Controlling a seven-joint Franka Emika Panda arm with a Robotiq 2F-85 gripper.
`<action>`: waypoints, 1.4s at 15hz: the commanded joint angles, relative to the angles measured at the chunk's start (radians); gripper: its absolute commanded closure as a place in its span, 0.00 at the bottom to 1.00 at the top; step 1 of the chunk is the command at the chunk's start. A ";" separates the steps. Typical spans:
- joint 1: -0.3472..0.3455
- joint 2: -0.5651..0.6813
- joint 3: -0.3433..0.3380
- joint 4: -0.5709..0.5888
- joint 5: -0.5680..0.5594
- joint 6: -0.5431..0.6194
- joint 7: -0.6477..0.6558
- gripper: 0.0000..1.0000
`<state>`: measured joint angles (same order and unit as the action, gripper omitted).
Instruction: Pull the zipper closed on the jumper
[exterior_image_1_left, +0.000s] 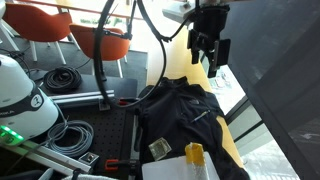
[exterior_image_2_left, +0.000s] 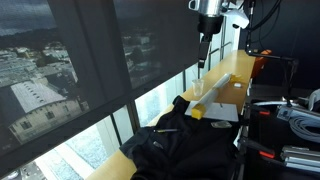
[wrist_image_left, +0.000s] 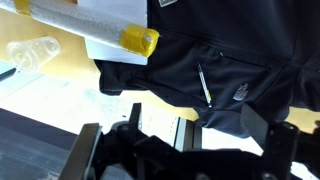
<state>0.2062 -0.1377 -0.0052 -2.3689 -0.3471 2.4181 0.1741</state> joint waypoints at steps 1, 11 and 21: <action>-0.065 -0.108 0.010 -0.110 0.112 0.080 -0.142 0.00; -0.097 -0.109 0.031 -0.139 0.161 0.074 -0.198 0.00; -0.097 -0.109 0.031 -0.139 0.161 0.074 -0.198 0.00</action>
<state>0.1403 -0.2465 -0.0051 -2.5092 -0.1995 2.4935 -0.0140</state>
